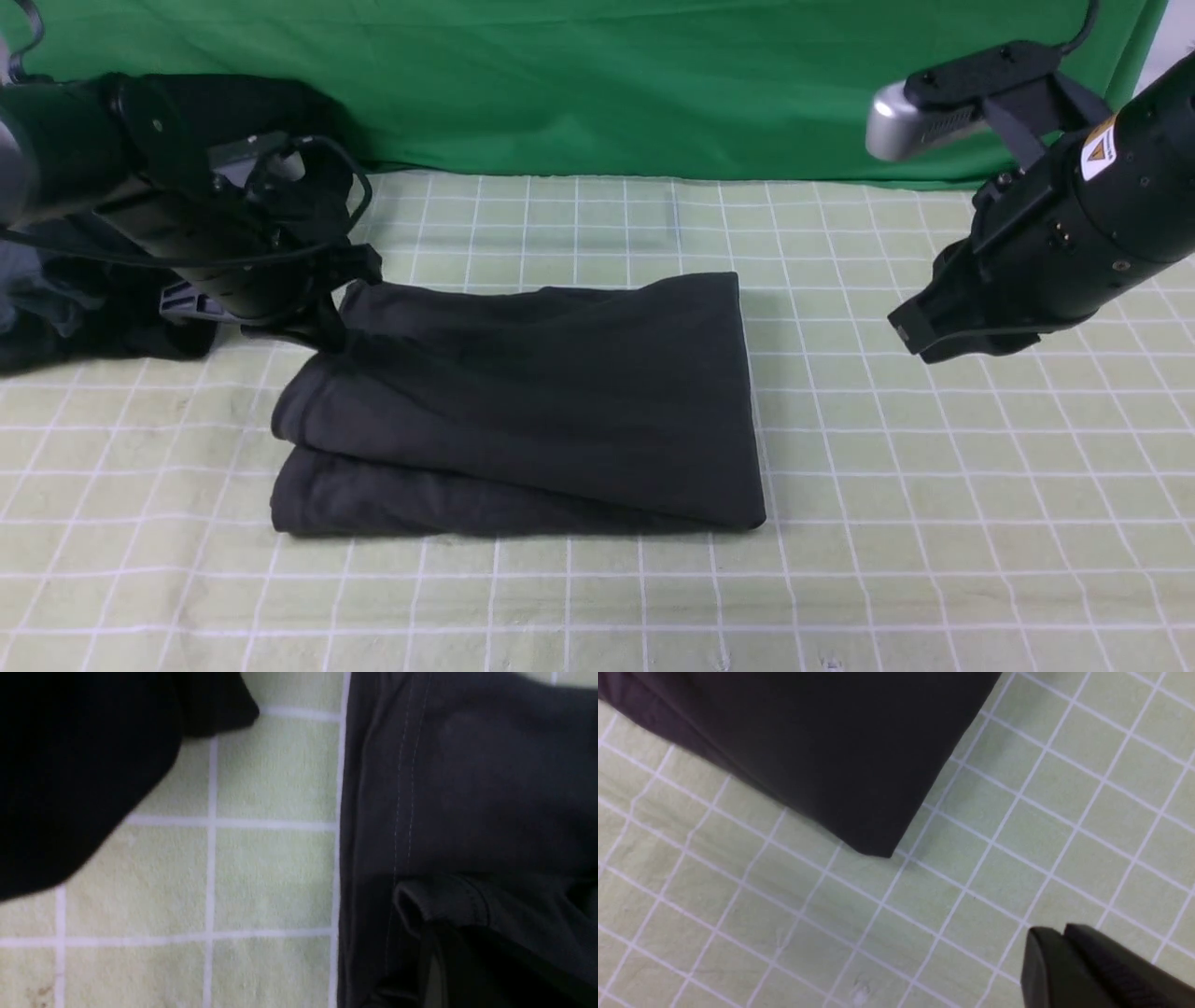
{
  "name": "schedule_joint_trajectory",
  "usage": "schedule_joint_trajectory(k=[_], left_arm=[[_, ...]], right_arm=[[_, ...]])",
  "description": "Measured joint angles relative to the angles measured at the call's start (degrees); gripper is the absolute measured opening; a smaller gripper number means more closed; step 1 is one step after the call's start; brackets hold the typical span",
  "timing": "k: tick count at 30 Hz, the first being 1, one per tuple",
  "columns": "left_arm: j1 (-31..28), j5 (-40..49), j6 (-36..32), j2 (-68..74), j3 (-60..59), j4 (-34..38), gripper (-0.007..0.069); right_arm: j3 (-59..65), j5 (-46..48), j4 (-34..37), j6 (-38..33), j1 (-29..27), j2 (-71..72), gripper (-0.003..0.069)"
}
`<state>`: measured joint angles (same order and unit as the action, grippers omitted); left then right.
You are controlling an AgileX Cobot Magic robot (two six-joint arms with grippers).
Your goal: Fold a long-sleeved shirt over a green coffee tablecloth.
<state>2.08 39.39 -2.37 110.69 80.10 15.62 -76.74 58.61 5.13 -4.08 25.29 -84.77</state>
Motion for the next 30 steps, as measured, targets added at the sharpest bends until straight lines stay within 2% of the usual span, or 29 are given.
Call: schedule_joint_trajectory(k=[8, 10, 11, 15, 18, 21, 24, 26, 27, 28, 30], left_arm=[[0.00, 0.36, 0.39, 0.00, 0.00, -0.30, 0.0028], [0.00, 1.12, 0.88, 0.00, 0.00, -1.15, 0.0090], [0.00, 1.12, 0.88, 0.00, 0.00, -1.24, 0.0095], [0.00, 1.63, 2.82, -1.10, 0.00, -3.95, 0.0270], [0.00, 1.66, 4.16, -2.96, 0.00, -5.86, 0.0364], [-0.01, 3.19, 6.47, -6.33, 0.47, -5.83, 0.0426], [0.38, 5.18, 4.69, -9.00, 0.76, -0.89, 0.0392], [2.48, 6.92, -0.26, -10.49, 0.84, 3.64, 0.0247], [3.91, 7.02, -1.11, -10.43, 0.59, 4.08, 0.0126], [4.11, 7.02, -1.12, -10.36, 0.52, 4.08, 0.0126], [5.63, 6.84, -0.95, -9.39, -1.31, 3.76, 0.0034]], right_arm=[[0.00, -0.06, 0.00, 0.00, 0.00, 0.00, 0.0036], [0.00, -0.06, 0.00, 0.00, 0.00, 0.00, 0.0041], [0.00, -0.06, 0.00, 0.00, 0.00, 0.00, 0.0041], [0.00, -0.90, 0.52, 0.00, 0.00, 0.00, 0.0041], [0.00, -1.29, 1.56, 0.00, 0.00, 0.00, 0.0041], [0.00, -2.41, 3.34, -0.01, 0.00, -0.27, 0.0041], [-0.76, -2.58, 5.37, -0.22, 0.00, -1.68, 0.0038], [-3.46, -2.64, 8.04, -1.58, 0.50, -5.83, 0.0018], [-4.82, -2.79, 8.73, -1.80, 1.07, -8.00, 0.0007], [-5.05, -2.87, 8.94, -1.81, 1.15, -8.74, 0.0006], [-7.38, -3.29, 9.56, -1.85, 2.15, -12.58, 0.0000]])
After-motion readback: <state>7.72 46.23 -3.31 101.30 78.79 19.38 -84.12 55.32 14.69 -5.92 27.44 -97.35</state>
